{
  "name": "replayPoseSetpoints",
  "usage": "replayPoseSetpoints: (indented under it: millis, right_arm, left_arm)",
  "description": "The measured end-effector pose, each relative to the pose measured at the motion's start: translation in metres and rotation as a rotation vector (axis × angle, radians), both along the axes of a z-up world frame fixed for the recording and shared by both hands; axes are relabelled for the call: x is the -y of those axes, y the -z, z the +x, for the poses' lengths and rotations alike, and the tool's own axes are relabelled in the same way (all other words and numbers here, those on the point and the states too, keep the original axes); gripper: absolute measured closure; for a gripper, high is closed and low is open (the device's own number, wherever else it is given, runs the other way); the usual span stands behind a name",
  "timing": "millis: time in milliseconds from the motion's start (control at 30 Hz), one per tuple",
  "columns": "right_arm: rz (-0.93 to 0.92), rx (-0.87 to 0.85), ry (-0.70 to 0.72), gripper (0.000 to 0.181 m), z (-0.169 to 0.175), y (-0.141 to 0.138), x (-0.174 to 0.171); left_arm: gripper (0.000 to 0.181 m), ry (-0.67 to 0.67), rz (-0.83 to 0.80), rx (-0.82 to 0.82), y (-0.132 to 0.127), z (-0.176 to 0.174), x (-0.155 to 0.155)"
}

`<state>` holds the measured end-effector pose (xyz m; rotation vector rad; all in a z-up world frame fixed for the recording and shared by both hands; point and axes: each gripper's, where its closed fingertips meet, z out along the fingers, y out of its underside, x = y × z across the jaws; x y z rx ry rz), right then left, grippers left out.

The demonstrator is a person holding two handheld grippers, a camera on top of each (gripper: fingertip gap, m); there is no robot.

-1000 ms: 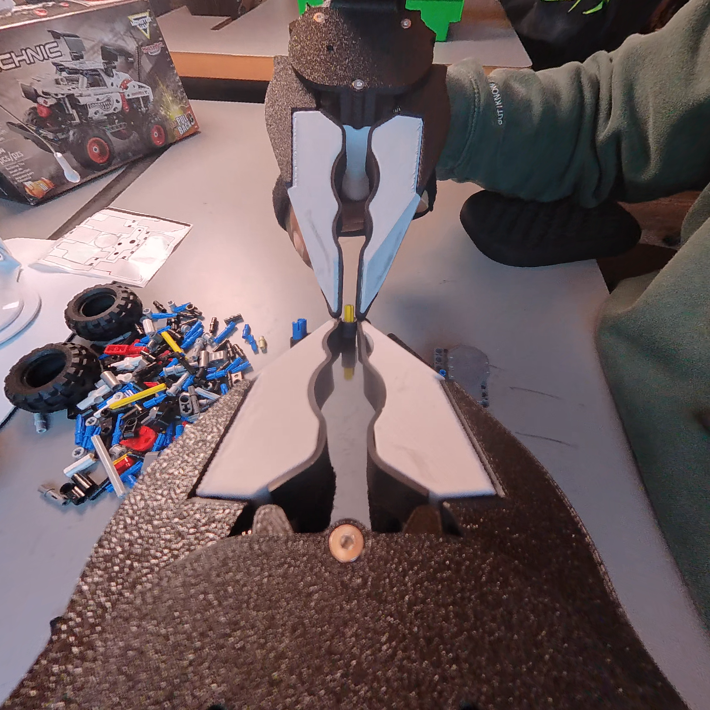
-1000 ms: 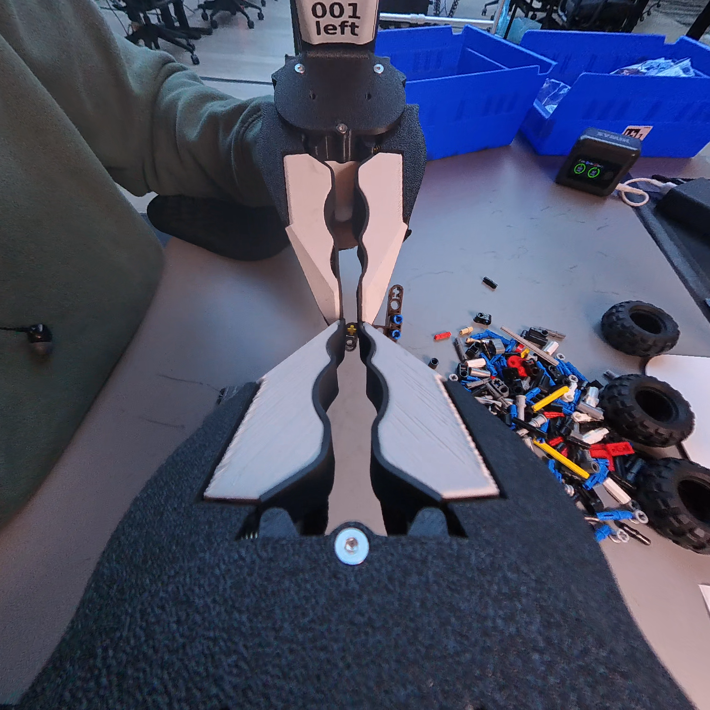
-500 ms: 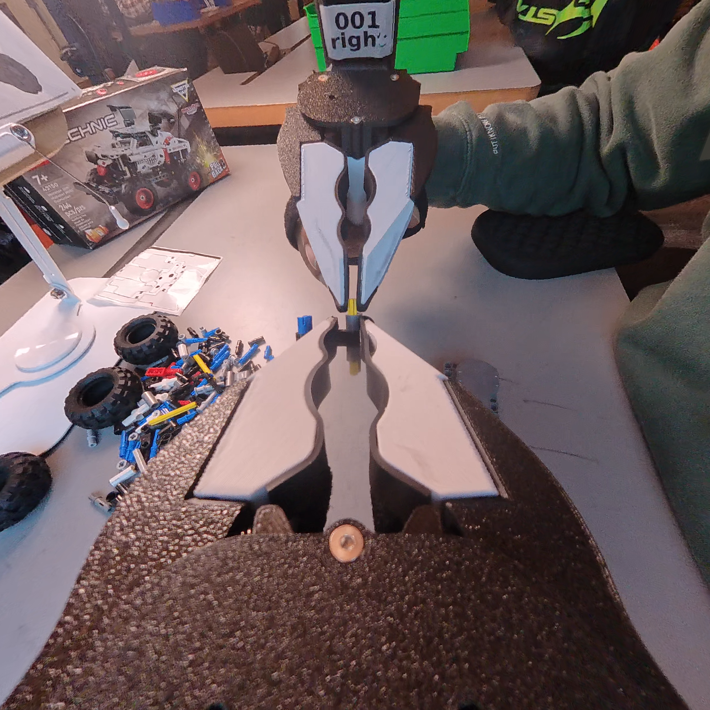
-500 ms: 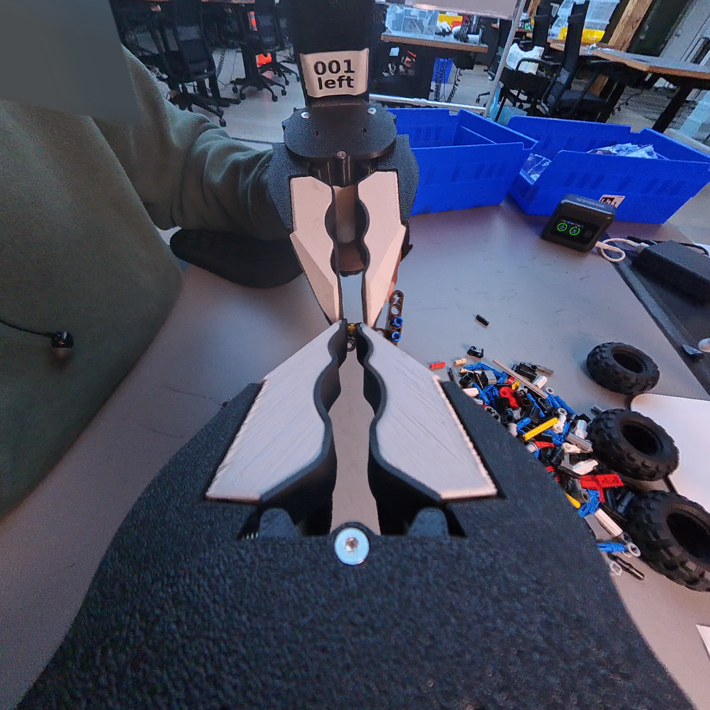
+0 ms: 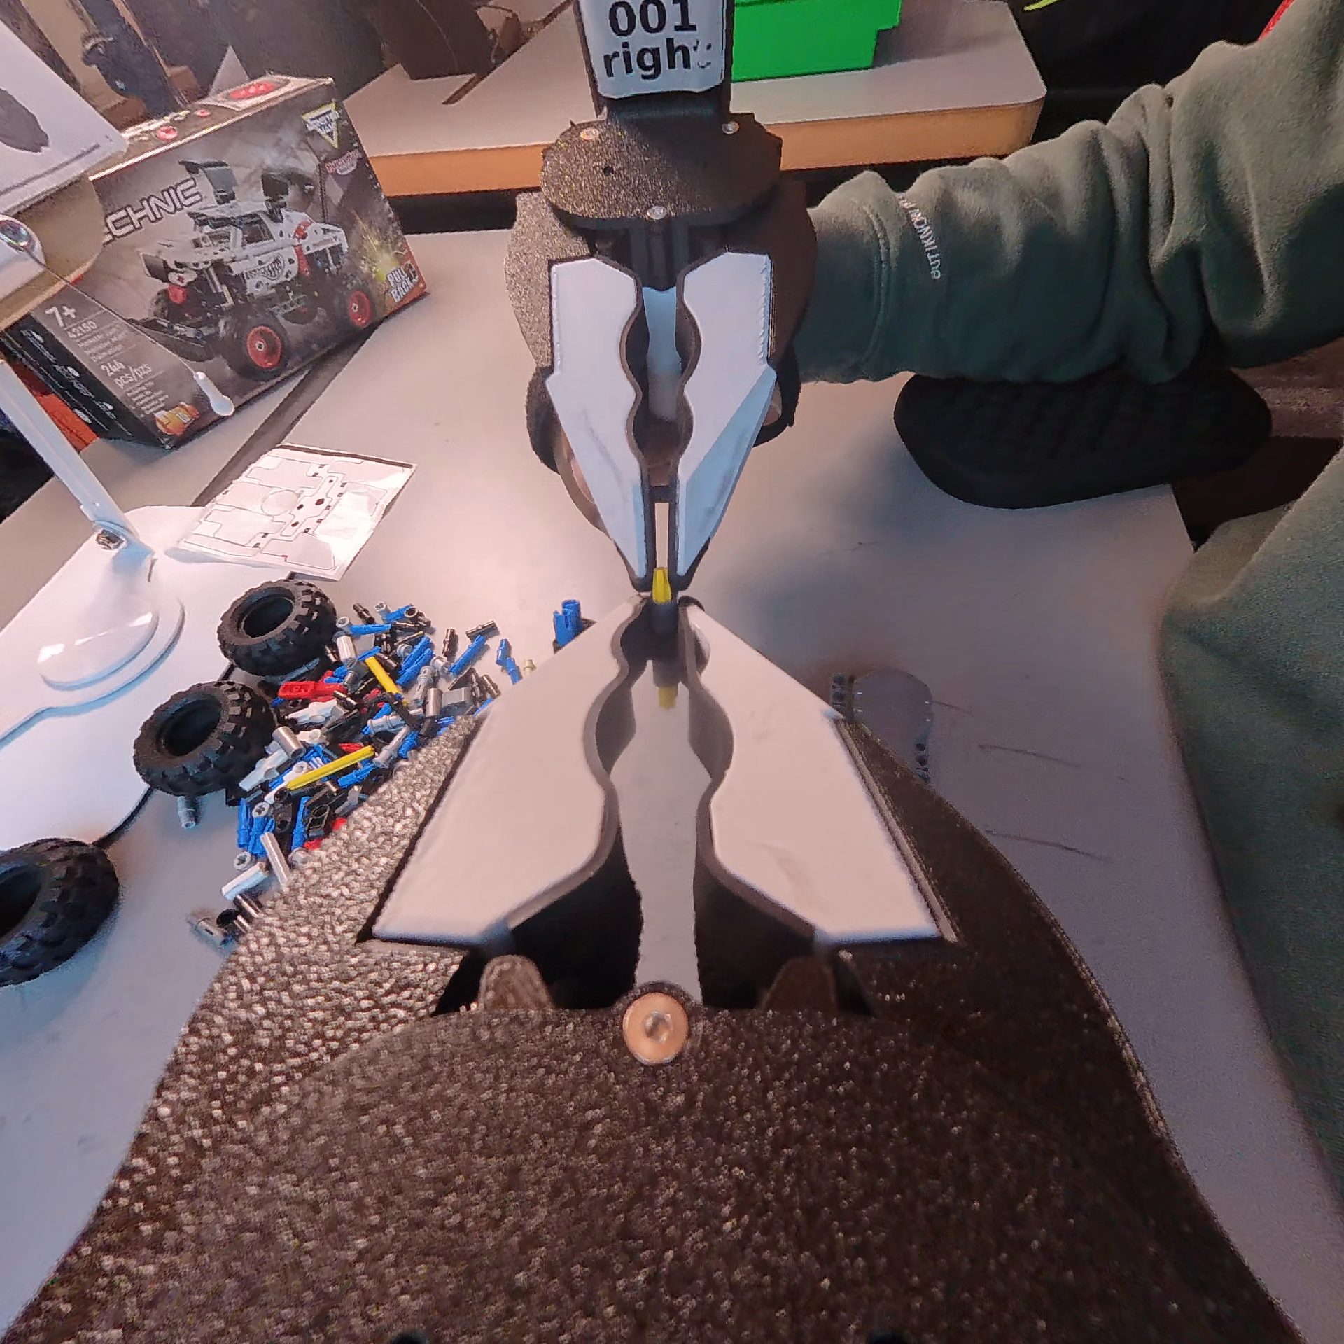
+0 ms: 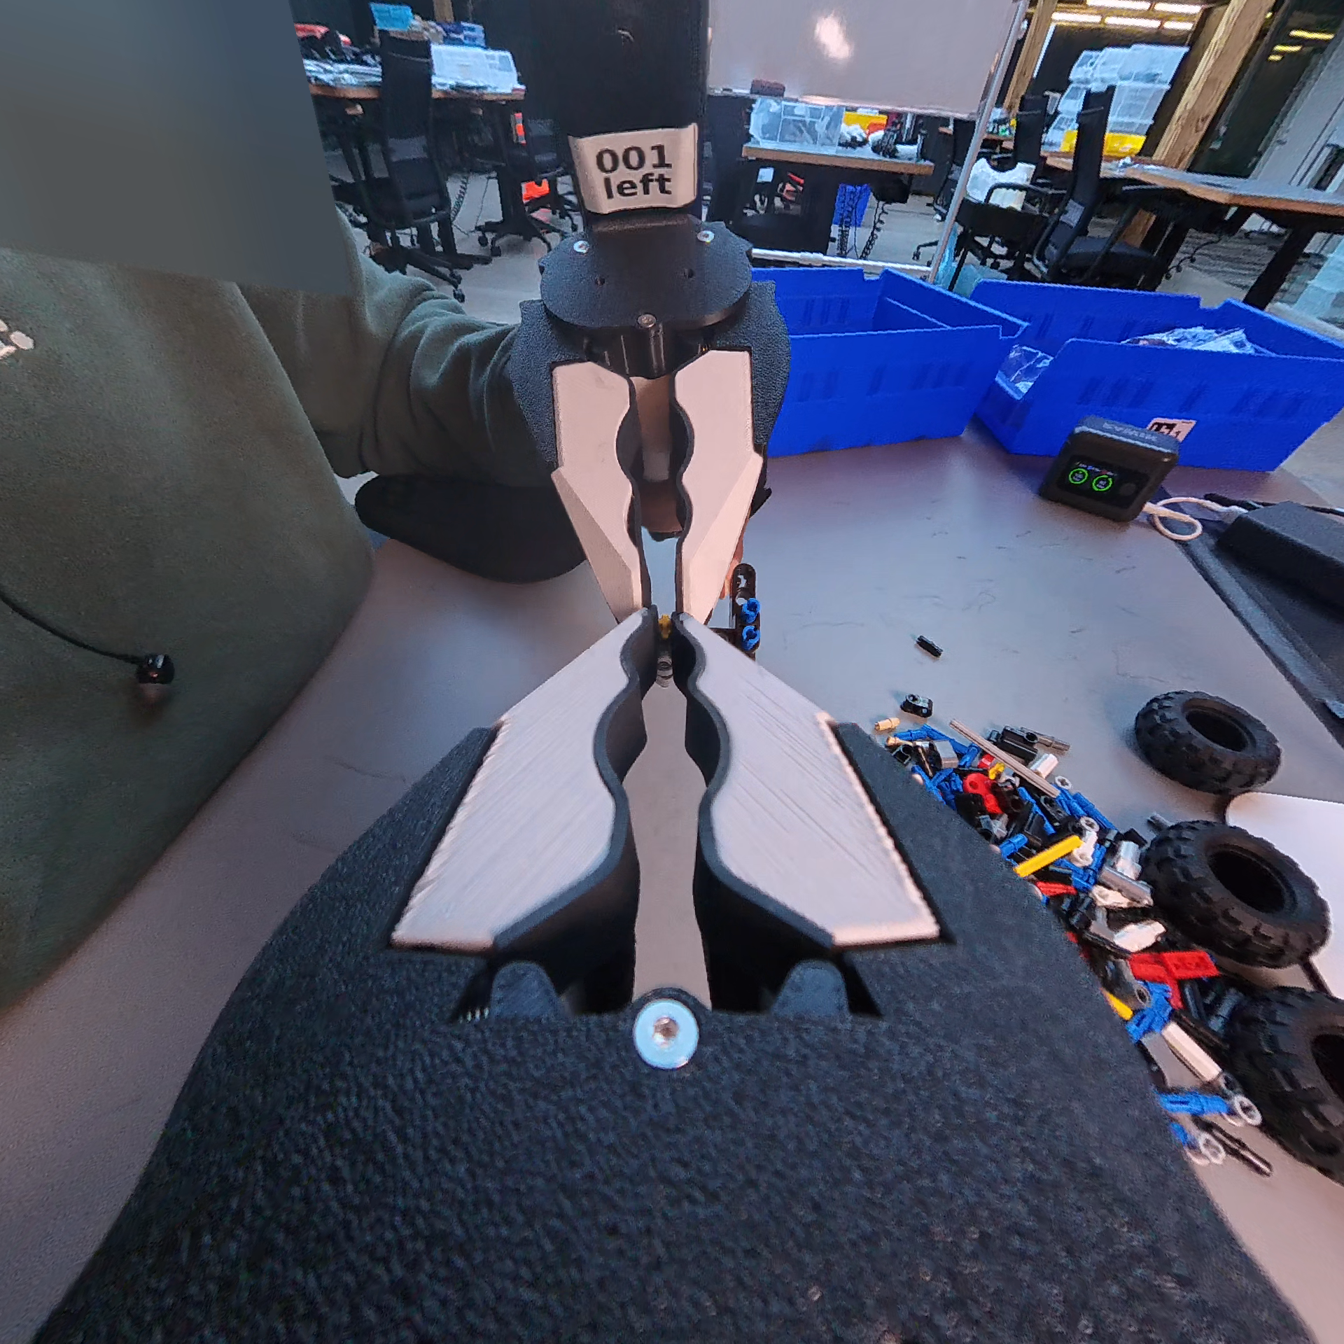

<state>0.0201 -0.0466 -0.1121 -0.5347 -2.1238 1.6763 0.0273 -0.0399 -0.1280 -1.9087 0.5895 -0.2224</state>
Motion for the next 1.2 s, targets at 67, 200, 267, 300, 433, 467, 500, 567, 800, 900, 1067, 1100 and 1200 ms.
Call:
replayPoseSetpoints:
  millis: [67,200,267,300,433,467,500,567,800,900,1067,1100,1200]
  right_arm:
    - [-0.027,0.002,-0.004,0.18,0.0,-0.003,0.0]
    - [-0.033,0.028,-0.003,0.18,-0.002,-0.001,0.002]
    - [-0.035,0.039,0.043,0.178,-0.008,-0.002,0.001]
    - [-0.037,0.033,0.061,0.178,-0.009,-0.004,0.001]
    - [-0.016,0.023,0.102,0.159,-0.008,-0.008,-0.006]
    - [0.008,0.007,0.128,0.159,-0.01,-0.007,-0.008]
    - [0.042,-0.011,0.163,0.161,-0.014,-0.005,-0.01]
    - [0.075,-0.064,0.225,0.163,-0.02,-0.007,-0.01]
    - [0.104,-0.256,0.498,0.172,-0.043,-0.027,-0.012]
    - [0.028,-0.182,0.536,0.171,-0.049,-0.026,-0.008]
    - [-0.216,-0.053,0.466,0.172,-0.047,-0.034,-0.001]
    - [-0.233,-0.035,0.456,0.174,-0.046,-0.034,-0.001]
    - [-0.277,-0.007,0.401,0.175,-0.041,-0.037,-0.001]
  left_arm:
    - [0.174,0.001,0.003,0.005,-0.002,0.0,0.001]
    - [0.174,0.017,-0.019,0.108,-0.002,-0.001,0.002]
    - [0.175,0.033,-0.03,0.249,-0.004,-0.004,0.002]
    - [0.175,0.051,-0.038,0.328,-0.007,-0.004,0.002]
    - [0.175,0.058,-0.014,0.605,-0.024,-0.016,0.001]
    - [0.175,0.056,0.001,0.685,-0.031,-0.02,0.0]
    - [0.175,0.047,0.02,0.758,-0.036,-0.024,-0.001]
    - [0.175,0.019,0.062,0.895,-0.044,-0.035,-0.004]
    - [0.175,-0.111,0.208,1.231,-0.057,-0.068,-0.009]
    - [0.175,-0.105,0.297,1.239,-0.066,-0.069,-0.006]
    - [0.175,-0.085,0.367,1.133,-0.072,-0.058,-0.002]
    - [0.175,-0.089,0.38,1.11,-0.072,-0.057,-0.002]
    - [0.175,-0.064,0.406,1.016,-0.075,-0.051,0.0]
